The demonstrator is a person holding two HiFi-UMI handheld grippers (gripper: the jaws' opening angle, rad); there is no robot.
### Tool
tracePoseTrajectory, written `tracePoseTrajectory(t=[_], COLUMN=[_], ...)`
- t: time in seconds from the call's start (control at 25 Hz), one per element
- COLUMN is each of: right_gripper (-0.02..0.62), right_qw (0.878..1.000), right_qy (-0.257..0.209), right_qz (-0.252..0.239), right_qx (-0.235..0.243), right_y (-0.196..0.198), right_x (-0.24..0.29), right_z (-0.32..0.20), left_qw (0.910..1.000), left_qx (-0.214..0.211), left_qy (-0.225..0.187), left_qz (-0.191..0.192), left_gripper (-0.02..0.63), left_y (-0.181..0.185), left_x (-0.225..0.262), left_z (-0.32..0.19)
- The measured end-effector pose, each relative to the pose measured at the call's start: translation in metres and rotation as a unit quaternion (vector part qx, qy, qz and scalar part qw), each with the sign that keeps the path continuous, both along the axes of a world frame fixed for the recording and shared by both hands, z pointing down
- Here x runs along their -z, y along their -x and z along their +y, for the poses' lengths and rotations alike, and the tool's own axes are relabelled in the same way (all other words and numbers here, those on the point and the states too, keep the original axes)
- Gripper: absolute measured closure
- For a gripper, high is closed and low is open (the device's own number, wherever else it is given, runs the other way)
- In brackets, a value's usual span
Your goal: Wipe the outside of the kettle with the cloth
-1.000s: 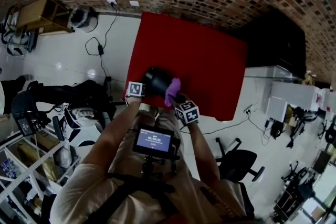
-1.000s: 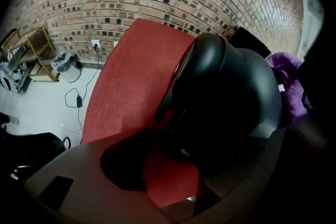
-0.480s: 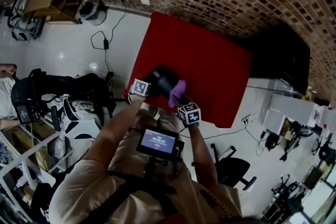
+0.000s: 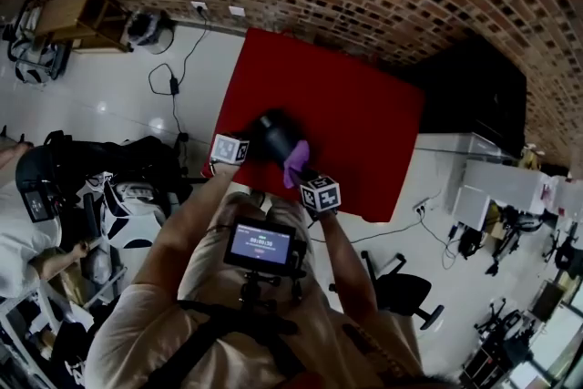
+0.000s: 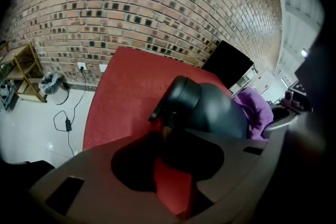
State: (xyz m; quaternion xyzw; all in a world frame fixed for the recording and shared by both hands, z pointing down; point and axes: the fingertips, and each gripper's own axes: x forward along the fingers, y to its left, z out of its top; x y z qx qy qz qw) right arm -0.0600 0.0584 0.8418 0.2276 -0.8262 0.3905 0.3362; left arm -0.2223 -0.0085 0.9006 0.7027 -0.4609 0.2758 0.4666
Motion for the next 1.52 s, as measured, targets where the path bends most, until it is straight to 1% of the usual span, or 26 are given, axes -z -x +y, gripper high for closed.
tracePoseTrajectory(t=[0.16,0.24,0.32,0.4,0.48,0.52,0.56,0.6,0.64,0.72,0.8,0.88,0.96,1.04,1.12,1.2,1.24,1.28,1.32,1.4,1.52], right_gripper=[0.500,0.500,0.500,0.500,0.500,0.500,0.500,0.502,0.502,0.502,0.502,0.502,0.500,0.500,0.502,0.502,0.502,0.501,0.500,0.500,0.502], right_qw=[0.999,0.999,0.998,0.997,0.996,0.995,0.993,0.991,0.989,0.984,0.982,0.982,0.983,0.984,0.985,0.985,0.986,0.986,0.986,0.985,0.981], right_qy=[0.024,0.038,0.050,0.055,0.056,0.059,0.066,0.077,0.091,0.116,0.130,0.136,0.133,0.127,0.120,0.109,0.105,0.104,0.104,0.105,0.103], right_qz=[-0.028,-0.032,-0.032,-0.034,-0.046,-0.053,-0.057,-0.057,-0.055,-0.042,-0.029,-0.023,-0.015,-0.012,-0.024,-0.033,-0.034,-0.031,-0.026,-0.018,-0.032], right_qx=[-0.018,-0.022,-0.027,-0.037,-0.055,-0.068,-0.081,-0.095,-0.107,-0.126,-0.132,-0.128,-0.123,-0.122,-0.125,-0.129,-0.129,-0.127,-0.126,-0.133,-0.160], right_y=[-0.005,-0.011,-0.019,-0.028,-0.036,-0.042,-0.048,-0.055,-0.062,-0.073,-0.078,-0.075,-0.072,-0.068,-0.058,-0.047,-0.042,-0.039,-0.038,-0.044,-0.058], right_x=[-0.004,-0.006,-0.005,-0.002,0.005,0.007,0.009,0.009,0.008,0.003,-0.008,-0.023,-0.039,-0.051,-0.057,-0.062,-0.064,-0.064,-0.065,-0.068,-0.061], right_z=[0.005,0.012,0.019,0.022,0.023,0.024,0.026,0.030,0.035,0.047,0.056,0.065,0.073,0.077,0.073,0.062,0.058,0.056,0.058,0.065,0.070], left_qw=[0.9998,0.9995,0.9983,0.9951,0.9891,0.9841,0.9771,0.9682,0.9572,0.9315,0.9054,0.8839,0.8658,0.8491,0.8371,0.8270,0.8239,0.8235,0.8255,0.8314,0.8424], left_qx=[0.009,0.000,-0.022,-0.051,-0.084,-0.103,-0.126,-0.152,-0.181,-0.242,-0.296,-0.338,-0.371,-0.397,-0.412,-0.418,-0.418,-0.414,-0.409,-0.400,-0.392], left_qy=[-0.015,-0.031,-0.054,-0.082,-0.116,-0.137,-0.162,-0.186,-0.210,-0.250,-0.279,-0.297,-0.309,-0.318,-0.324,-0.329,-0.330,-0.328,-0.325,-0.320,-0.316], left_qz=[0.004,0.002,-0.005,-0.017,-0.035,-0.046,-0.058,-0.070,-0.084,-0.108,-0.122,-0.127,-0.132,-0.142,-0.156,-0.181,-0.195,-0.206,-0.213,-0.215,-0.193], left_gripper=[0.489,0.489,0.489,0.489,0.490,0.489,0.489,0.489,0.491,0.491,0.491,0.491,0.491,0.493,0.494,0.494,0.494,0.495,0.495,0.496,0.487], left_y=[-0.001,-0.005,-0.014,-0.027,-0.041,-0.050,-0.061,-0.072,-0.083,-0.106,-0.125,-0.138,-0.143,-0.141,-0.134,-0.122,-0.116,-0.109,-0.103,-0.094,-0.090], left_x=[0.014,0.023,0.036,0.049,0.059,0.067,0.078,0.090,0.100,0.116,0.125,0.130,0.132,0.132,0.132,0.129,0.126,0.122,0.118,0.112,0.107], left_z=[0.002,0.003,0.003,0.000,-0.001,-0.003,-0.005,-0.007,-0.007,0.000,0.010,0.022,0.034,0.046,0.053,0.057,0.058,0.058,0.060,0.067,0.082])
